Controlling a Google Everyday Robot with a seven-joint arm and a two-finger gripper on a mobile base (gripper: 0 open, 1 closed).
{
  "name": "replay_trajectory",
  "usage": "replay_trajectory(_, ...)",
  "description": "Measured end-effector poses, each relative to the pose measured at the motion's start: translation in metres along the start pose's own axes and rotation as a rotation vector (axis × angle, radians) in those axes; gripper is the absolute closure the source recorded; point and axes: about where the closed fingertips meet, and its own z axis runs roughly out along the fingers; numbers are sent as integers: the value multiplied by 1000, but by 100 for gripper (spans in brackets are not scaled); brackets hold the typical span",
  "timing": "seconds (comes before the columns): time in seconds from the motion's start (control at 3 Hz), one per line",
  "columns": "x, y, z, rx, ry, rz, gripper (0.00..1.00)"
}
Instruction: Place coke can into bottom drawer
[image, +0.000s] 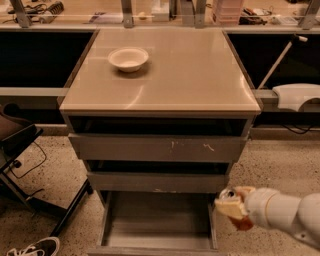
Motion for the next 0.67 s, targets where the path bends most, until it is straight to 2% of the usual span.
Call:
replay_trajectory(0.33, 102, 23, 77, -47, 101, 141, 100)
replay_trajectory(0.67, 130, 22, 106, -33, 100, 196, 100)
